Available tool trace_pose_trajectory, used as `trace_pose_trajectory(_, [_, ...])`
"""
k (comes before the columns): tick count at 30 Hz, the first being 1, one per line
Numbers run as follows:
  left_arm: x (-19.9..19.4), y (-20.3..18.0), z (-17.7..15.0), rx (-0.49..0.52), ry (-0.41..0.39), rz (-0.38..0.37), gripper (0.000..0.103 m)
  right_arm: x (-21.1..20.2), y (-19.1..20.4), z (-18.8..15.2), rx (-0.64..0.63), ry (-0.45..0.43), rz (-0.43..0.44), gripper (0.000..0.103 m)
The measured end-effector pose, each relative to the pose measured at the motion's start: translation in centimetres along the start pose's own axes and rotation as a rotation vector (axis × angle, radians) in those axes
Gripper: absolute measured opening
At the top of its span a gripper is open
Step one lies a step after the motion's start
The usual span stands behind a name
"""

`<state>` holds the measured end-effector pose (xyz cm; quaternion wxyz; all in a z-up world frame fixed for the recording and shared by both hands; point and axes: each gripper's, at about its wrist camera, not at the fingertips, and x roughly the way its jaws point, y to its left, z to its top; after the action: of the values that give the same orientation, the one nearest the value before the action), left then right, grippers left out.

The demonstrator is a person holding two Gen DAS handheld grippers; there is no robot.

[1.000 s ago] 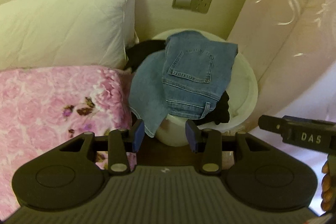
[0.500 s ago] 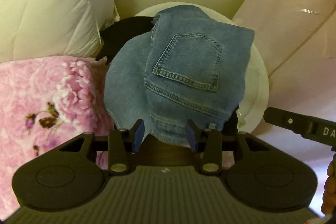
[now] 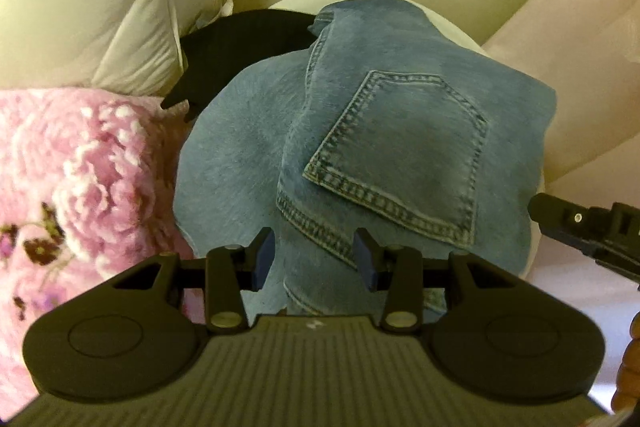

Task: Fold clothes
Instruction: 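Close the right gripper on the jeans while the left gripper grasps them too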

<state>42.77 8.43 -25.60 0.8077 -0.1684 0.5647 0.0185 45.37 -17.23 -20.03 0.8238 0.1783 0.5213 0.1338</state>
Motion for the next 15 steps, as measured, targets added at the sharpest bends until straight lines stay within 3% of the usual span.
trace_pose_trajectory(9, [3.0,1.9,1.1,-0.163,0.015,-0.087,0.045,4.0,-1.1,1.1,0.028,0.042,0.001,0.042])
trace_pose_trajectory(10, [3.3,2.0,1.2,-0.170,0.013,-0.090,0.045,4.3,-1.0,1.3,0.018,0.040,0.006,0.029])
trace_pose_trajectory(11, [3.5,2.1,1.3,-0.170,0.012,-0.088,0.045,4.5,-0.9,1.5,0.006,0.037,0.010,0.025])
trace_pose_trajectory(15, [2.3,2.0,1.2,-0.141,-0.024,-0.104,0.025,2.5,1.3,2.0,-0.104,-0.024,0.045,0.005])
